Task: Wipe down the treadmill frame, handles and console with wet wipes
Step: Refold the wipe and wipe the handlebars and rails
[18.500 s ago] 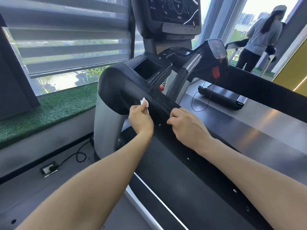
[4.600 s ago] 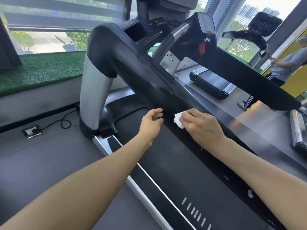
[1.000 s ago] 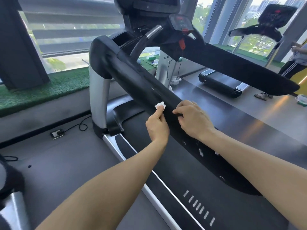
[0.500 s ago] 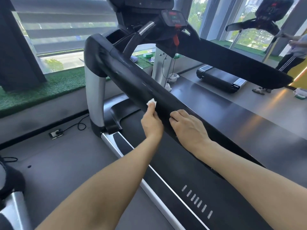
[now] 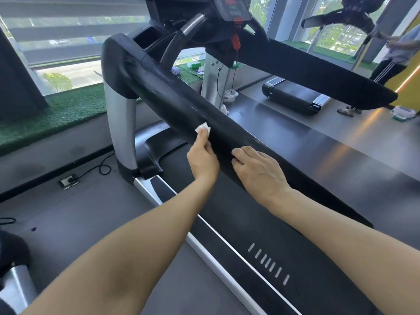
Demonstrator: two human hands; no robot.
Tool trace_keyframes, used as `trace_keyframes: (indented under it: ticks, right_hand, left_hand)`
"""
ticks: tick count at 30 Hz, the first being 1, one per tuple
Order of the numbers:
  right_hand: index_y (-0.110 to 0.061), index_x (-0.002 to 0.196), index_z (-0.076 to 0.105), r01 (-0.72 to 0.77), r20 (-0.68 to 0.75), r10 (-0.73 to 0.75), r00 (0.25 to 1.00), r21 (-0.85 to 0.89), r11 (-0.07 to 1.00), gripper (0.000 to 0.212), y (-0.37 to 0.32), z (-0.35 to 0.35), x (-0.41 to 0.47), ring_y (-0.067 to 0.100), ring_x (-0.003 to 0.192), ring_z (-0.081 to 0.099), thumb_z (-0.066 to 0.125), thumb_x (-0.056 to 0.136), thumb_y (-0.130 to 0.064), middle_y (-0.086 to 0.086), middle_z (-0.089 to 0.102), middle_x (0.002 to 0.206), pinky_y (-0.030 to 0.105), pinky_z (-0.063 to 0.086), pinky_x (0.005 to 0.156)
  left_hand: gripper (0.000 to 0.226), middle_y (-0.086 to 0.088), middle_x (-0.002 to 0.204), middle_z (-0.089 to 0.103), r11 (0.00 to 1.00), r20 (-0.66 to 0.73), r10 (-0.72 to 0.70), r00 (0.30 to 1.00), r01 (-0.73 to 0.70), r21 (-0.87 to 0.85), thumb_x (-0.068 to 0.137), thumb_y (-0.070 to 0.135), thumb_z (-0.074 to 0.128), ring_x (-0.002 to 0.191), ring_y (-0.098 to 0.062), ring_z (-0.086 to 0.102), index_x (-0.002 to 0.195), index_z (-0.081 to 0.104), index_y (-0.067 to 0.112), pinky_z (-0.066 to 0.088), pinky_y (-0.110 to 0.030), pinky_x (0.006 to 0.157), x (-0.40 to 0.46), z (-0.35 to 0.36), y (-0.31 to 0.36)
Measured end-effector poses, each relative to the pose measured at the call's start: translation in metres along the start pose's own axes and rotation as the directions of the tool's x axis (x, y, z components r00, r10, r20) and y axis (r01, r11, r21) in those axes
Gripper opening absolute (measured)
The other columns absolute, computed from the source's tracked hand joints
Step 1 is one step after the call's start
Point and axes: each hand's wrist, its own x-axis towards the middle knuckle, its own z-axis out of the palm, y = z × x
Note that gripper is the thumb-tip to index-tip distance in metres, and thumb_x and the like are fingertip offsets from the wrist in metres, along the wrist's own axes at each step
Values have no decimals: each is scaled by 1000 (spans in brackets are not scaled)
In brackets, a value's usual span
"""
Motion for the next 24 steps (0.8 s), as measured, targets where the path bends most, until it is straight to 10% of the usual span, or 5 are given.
trace_keyframes:
  ticks: [4, 9, 13, 18, 24]
  right_hand:
    - [-6, 68, 68, -30, -61, 27, 998, -57, 998, 22, -2, -2, 2, 21, 78, 63, 51, 67, 8, 4, 65, 85, 27, 52, 59]
    - [-4, 75, 68, -27, -73, 25, 997, -27, 999, 23, -5, -5, -1, 23, 79, 64, 74, 55, 7, 5, 65, 86, 27, 53, 64]
    - [-8, 70, 69, -24, -16, 23, 1000, -47, 999, 22, -3, -5, -1, 21, 81, 64, 74, 54, 6, 3, 65, 89, 25, 53, 62]
    - [-8, 72, 69, -33, -14, 32, 999, -55, 998, 23, -4, -6, 2, 21, 80, 63, 74, 53, 5, 2, 65, 87, 24, 51, 59]
    - [-7, 74, 70, -19, -2, 19, 1000, -89, 996, 23, -5, -8, 0, 21, 81, 64, 75, 54, 4, 3, 66, 90, 24, 52, 63]
  left_hand:
    - [37, 1, 108, 65, 993, 13, -32, 999, 33, -116, 100, 12, 41, 96, -12, 58, 133, 55, 20, 37, -5, 82, -3, 1, -1]
    - [37, 8, 138, 49, 980, 104, 77, 992, -56, -189, 99, 10, 47, 120, 11, 39, 135, 52, 19, 27, 5, 94, -42, 8, -2]
    - [37, 1, 140, 50, 988, 29, 20, 999, -15, -151, 99, 7, 44, 129, -4, 42, 135, 52, 15, 23, 5, 97, -6, 2, -2]
    - [35, -5, 128, 62, 988, 73, 49, 996, -38, -148, 102, 22, 41, 118, -15, 55, 131, 56, 11, 36, -11, 94, -29, 5, 0]
    - [35, 2, 135, 54, 988, 65, 69, 995, -59, -145, 99, 10, 46, 118, 3, 48, 134, 53, 10, 28, 7, 88, -28, 3, -2]
